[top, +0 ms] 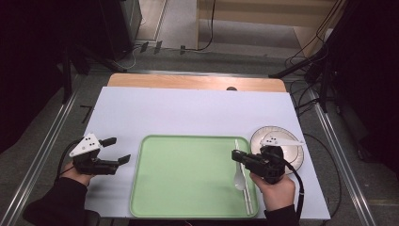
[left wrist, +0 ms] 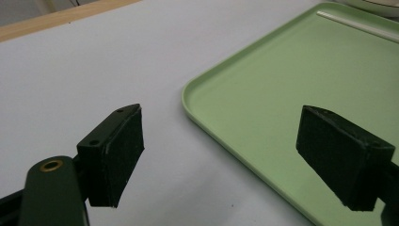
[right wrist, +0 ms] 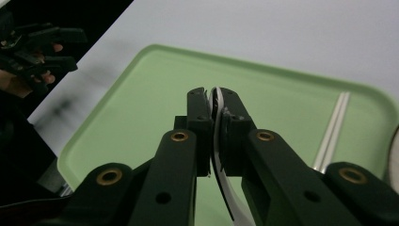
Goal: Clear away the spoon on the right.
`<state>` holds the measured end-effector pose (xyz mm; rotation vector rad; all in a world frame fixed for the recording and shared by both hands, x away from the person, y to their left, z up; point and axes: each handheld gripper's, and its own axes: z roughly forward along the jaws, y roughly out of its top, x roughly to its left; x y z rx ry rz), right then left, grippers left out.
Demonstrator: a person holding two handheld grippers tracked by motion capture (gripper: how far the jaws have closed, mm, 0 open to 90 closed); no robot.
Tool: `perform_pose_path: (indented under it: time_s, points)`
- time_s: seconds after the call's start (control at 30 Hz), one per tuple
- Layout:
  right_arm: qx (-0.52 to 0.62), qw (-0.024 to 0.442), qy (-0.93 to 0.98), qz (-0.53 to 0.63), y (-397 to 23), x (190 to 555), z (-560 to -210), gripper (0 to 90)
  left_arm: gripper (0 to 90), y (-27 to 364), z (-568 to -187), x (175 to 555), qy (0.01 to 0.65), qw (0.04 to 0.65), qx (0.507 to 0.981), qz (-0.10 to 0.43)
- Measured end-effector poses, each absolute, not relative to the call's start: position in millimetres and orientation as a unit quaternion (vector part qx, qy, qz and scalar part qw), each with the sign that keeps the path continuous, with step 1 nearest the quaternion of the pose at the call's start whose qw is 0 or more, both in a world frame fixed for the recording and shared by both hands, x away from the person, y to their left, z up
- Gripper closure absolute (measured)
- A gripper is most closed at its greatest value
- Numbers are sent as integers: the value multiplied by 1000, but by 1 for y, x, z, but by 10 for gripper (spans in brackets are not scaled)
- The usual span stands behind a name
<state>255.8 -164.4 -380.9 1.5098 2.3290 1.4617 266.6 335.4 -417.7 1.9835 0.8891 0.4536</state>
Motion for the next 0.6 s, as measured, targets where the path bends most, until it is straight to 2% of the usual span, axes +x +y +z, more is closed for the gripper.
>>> perform_pose_path:
  time_s: [0.3, 0.6]
  points:
    - [483, -16, 756, 441, -148, 250, -406, 858, 156, 335, -418, 267, 356, 444, 802, 182]
    - [500, -14, 750, 433, -143, 263, -423, 850, 156, 335, -418, 267, 357, 443, 802, 182]
